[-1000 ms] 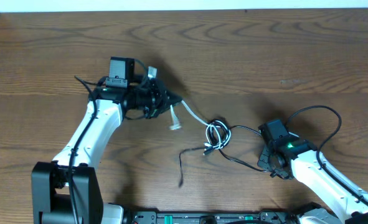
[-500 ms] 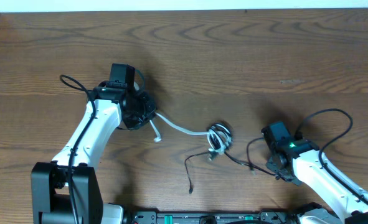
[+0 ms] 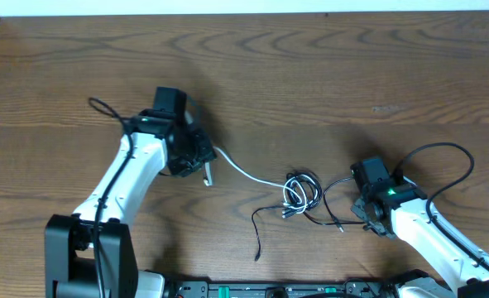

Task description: Untangle cables

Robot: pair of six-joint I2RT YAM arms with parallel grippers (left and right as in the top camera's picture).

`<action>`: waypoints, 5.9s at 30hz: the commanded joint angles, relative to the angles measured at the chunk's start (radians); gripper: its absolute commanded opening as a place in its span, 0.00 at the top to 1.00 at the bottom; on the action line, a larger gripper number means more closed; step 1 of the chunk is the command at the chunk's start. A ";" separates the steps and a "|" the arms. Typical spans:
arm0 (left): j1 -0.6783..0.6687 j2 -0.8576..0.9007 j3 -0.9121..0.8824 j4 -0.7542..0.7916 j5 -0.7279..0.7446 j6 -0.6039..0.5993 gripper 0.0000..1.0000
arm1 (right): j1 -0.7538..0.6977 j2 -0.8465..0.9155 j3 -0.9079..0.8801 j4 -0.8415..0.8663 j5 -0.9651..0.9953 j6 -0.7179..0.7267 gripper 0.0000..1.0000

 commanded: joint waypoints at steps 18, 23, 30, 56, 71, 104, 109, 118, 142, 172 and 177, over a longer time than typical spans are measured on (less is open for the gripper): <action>-0.291 -0.019 0.015 0.121 0.082 0.198 0.35 | -0.003 0.004 -0.006 0.018 -0.068 -0.077 0.55; -0.297 -0.064 0.025 0.137 0.162 0.191 0.32 | -0.003 0.004 -0.006 0.018 -0.068 -0.076 0.54; -0.383 -0.058 0.013 0.144 0.134 0.190 0.32 | -0.003 0.004 -0.006 0.025 -0.068 -0.076 0.53; -0.658 0.282 0.008 0.515 0.110 -0.116 0.59 | -0.003 0.004 -0.006 0.019 -0.068 -0.085 0.52; -0.462 0.041 0.009 0.507 0.498 0.039 0.93 | -0.004 -0.040 0.088 0.062 -0.347 -0.596 0.35; -0.305 0.011 0.009 0.336 0.924 0.296 0.92 | -0.004 -0.152 0.249 0.123 -0.781 -0.481 0.36; -0.307 0.011 0.009 0.360 0.937 0.295 0.92 | -0.003 -0.143 0.249 0.126 -0.783 -0.422 0.43; -0.353 0.011 0.009 0.376 0.890 0.294 0.93 | -0.003 -0.143 0.249 0.137 -0.872 -0.367 0.50; -0.353 0.011 0.009 0.356 0.807 0.229 0.92 | -0.003 -0.144 0.249 0.147 -1.025 -0.367 0.48; -0.395 0.011 0.009 0.312 0.529 0.213 0.93 | -0.004 -0.143 0.243 -0.200 -0.273 -0.344 0.99; -0.341 0.011 0.009 0.086 0.238 0.213 0.93 | -0.019 -0.143 0.243 -0.275 -0.077 -0.259 0.99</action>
